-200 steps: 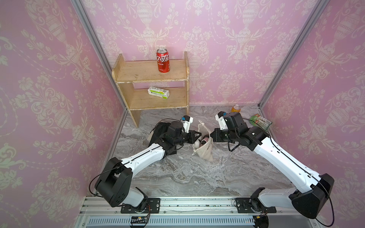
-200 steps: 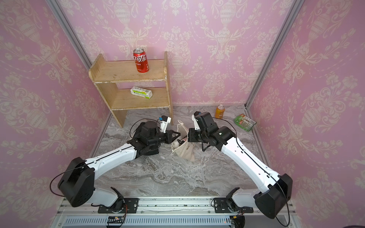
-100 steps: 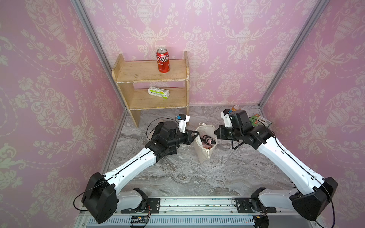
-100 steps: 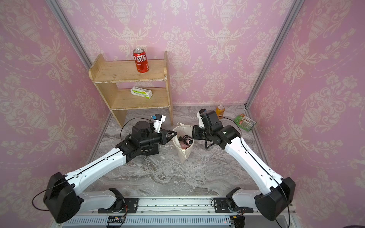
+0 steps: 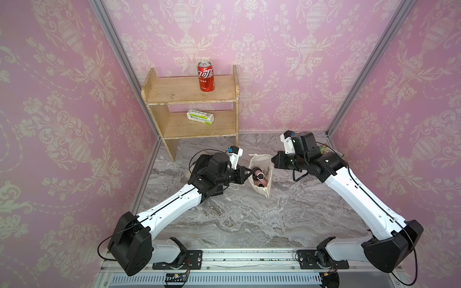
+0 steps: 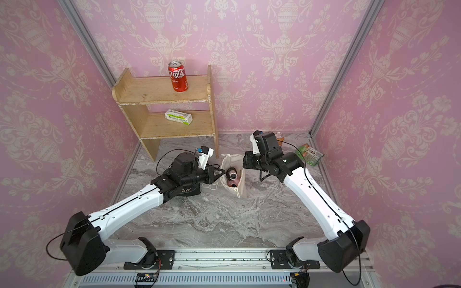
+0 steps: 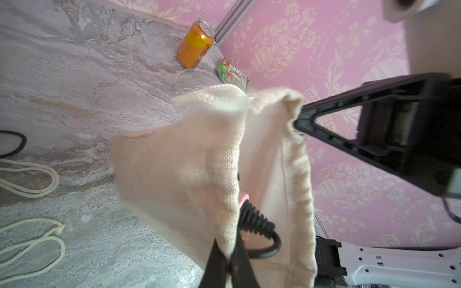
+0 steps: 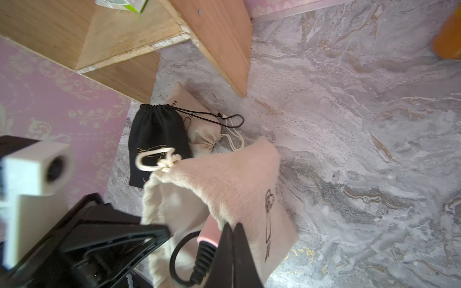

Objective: Pack away hair dryers
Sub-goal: Place the drawstring bag at the center of the board.

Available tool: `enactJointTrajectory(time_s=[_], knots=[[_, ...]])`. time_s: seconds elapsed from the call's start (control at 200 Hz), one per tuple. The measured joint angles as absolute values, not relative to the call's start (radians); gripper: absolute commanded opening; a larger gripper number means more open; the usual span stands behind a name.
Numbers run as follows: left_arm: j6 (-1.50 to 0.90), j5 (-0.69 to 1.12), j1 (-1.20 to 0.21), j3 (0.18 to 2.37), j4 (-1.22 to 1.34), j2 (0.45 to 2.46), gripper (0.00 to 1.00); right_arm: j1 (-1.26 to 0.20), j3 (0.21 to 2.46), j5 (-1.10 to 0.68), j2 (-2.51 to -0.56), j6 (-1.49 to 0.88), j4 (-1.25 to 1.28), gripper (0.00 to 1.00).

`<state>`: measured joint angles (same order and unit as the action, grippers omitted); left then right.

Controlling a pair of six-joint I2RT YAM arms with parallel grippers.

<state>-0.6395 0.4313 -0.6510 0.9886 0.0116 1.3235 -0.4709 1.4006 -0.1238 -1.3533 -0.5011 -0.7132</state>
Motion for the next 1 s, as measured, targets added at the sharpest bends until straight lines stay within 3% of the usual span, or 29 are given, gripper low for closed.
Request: enactJointTrajectory(time_s=[0.61, 1.001], knots=[[-0.626, 0.432, -0.651, 1.008, 0.043, 1.395, 0.0, -0.452, 1.485, -0.086, -1.402, -0.432, -0.765, 0.0], [-0.709, 0.416, -0.705, 1.008, 0.333, 1.642, 0.0, -0.38, 1.735, -0.094, -1.618, -0.085, -0.742, 0.0]])
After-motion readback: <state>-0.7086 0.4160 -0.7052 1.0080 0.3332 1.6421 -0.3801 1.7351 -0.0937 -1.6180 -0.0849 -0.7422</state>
